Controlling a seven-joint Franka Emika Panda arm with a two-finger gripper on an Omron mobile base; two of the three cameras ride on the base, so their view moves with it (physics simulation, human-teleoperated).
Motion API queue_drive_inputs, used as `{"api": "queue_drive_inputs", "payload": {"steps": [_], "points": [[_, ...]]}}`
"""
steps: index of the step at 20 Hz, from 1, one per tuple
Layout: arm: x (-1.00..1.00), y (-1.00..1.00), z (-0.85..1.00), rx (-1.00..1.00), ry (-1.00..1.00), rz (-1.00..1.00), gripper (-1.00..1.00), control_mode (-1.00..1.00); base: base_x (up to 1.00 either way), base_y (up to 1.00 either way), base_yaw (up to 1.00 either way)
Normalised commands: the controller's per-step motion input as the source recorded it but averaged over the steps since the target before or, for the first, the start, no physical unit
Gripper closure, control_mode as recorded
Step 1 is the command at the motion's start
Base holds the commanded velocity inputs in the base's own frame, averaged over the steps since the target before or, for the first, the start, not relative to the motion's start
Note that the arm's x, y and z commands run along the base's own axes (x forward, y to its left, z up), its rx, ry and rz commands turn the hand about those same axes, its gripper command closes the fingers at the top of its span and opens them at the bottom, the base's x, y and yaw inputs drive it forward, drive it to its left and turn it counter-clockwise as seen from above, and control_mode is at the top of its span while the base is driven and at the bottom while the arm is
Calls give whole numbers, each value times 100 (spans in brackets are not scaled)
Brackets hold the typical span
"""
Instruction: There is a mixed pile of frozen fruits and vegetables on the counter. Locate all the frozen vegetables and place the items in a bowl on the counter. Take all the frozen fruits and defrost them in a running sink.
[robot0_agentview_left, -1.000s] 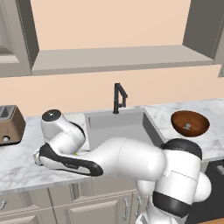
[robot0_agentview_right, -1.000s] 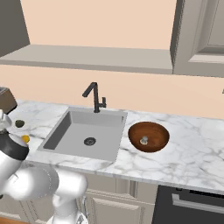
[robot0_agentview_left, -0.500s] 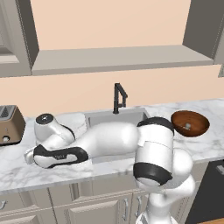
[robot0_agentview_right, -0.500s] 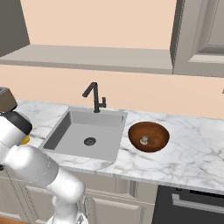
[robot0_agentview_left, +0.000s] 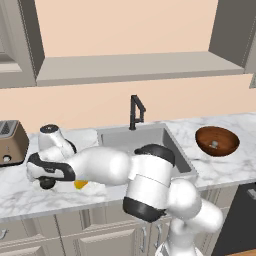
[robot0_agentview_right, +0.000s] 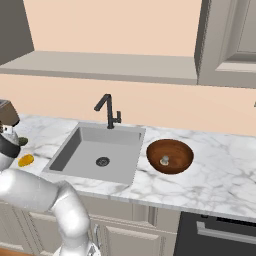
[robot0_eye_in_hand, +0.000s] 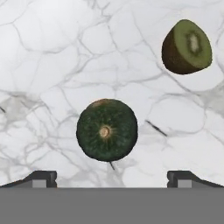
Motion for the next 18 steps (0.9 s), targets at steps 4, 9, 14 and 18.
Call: {"api": "queue_drive_inputs", "payload": {"steps": [4, 9, 14, 18], "points": [[13, 32, -34, 0, 7, 0, -100, -100, 0, 0, 0], [4, 8, -41, 0, -2, 0, -100, -100, 0, 0, 0], [18, -17, -39, 2, -6, 0, -100, -100, 0, 0, 0], [-8, 14, -65, 1, 5, -2, -100, -100, 0, 0, 0]]}}
